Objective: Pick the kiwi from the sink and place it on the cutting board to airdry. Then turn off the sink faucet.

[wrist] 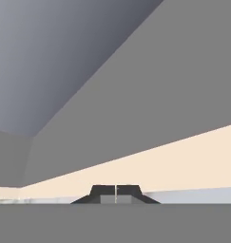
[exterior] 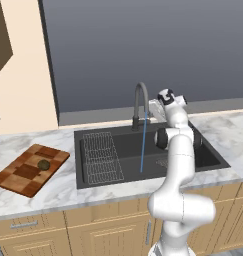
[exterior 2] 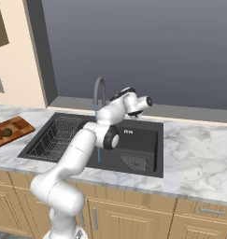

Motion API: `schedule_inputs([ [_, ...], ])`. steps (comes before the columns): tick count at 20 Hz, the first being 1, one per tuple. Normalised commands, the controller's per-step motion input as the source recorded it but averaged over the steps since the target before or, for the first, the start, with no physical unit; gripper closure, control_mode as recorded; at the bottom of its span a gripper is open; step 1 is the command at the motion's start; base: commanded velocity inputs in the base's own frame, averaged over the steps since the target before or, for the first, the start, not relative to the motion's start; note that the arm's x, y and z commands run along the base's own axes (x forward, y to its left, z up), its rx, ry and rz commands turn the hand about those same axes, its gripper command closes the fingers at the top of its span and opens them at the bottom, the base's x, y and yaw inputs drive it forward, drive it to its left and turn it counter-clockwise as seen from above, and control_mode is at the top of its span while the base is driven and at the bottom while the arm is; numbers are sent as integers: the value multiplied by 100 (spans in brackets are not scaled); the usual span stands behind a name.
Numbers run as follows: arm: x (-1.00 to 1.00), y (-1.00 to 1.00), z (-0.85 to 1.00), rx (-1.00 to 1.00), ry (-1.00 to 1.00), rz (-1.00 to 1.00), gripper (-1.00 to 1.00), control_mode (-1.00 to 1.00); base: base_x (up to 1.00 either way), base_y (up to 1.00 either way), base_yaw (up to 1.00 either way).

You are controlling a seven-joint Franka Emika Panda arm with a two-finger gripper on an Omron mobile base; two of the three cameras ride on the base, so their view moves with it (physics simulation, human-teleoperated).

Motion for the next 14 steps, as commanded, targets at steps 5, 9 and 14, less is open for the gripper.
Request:
schedule_inputs([
  [5,-10,40,-25,1,0,0,100,-100,0,0,0],
  [9,-7,40,-10,3,-5,-4,100,-100,0,0,0],
  [14,-17,31,-2,5,-6,-11,100,-100,0,0,0],
])
